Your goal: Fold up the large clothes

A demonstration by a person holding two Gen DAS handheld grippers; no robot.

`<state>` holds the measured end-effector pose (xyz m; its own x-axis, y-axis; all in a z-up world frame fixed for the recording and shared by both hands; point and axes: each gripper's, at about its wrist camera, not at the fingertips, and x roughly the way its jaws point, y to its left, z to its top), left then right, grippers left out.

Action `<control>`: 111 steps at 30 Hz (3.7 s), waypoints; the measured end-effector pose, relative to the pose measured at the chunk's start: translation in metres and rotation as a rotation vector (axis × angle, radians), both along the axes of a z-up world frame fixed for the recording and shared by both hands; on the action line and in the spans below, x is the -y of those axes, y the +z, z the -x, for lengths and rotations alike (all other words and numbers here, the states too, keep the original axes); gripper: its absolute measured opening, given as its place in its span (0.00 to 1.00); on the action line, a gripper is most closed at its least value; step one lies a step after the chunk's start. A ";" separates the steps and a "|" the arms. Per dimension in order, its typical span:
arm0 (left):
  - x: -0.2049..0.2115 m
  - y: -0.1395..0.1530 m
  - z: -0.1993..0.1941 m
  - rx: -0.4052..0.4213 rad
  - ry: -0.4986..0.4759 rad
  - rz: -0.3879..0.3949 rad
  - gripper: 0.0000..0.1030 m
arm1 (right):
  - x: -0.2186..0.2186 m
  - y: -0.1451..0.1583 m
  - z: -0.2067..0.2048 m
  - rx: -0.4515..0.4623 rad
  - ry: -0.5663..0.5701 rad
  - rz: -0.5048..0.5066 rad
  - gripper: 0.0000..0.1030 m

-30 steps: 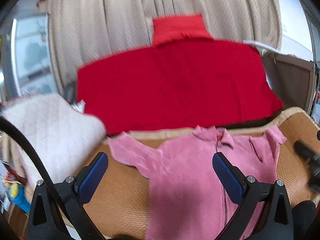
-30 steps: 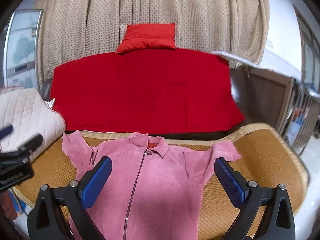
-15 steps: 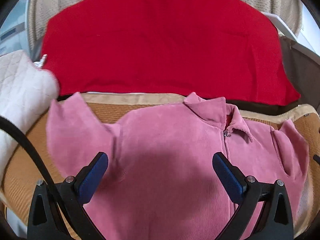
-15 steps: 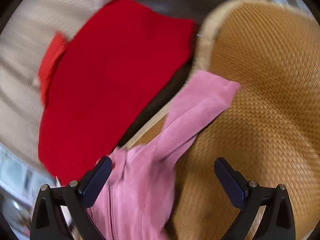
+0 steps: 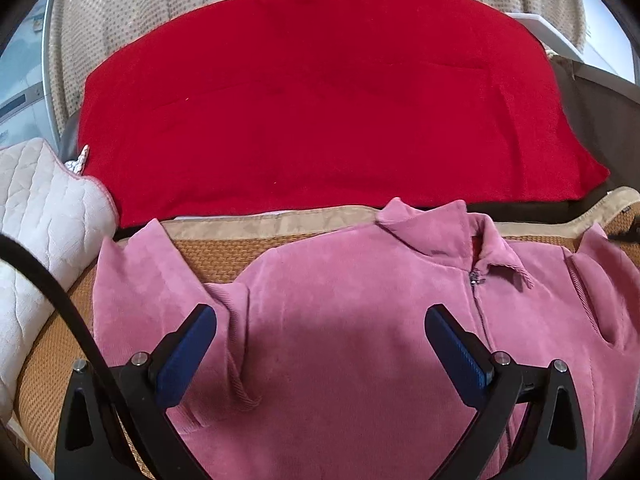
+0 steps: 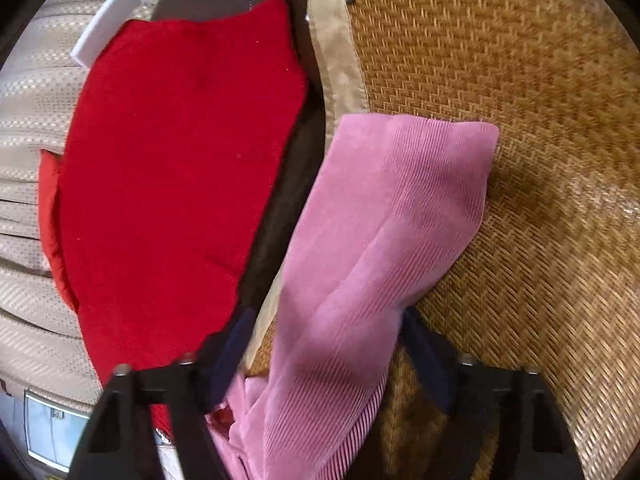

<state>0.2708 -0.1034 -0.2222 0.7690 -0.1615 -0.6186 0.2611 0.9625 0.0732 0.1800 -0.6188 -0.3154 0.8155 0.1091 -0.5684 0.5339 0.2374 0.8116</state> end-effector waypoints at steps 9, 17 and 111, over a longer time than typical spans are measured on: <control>-0.036 0.027 0.000 0.097 0.086 0.008 1.00 | -0.042 0.068 -0.004 0.160 0.093 0.292 0.18; -0.112 0.039 -0.005 0.105 0.242 0.019 1.00 | -0.210 0.149 -0.018 0.368 0.486 0.546 0.18; -0.164 0.041 0.019 -0.114 -0.090 0.123 0.70 | -0.228 0.057 -0.048 0.129 0.675 0.383 0.70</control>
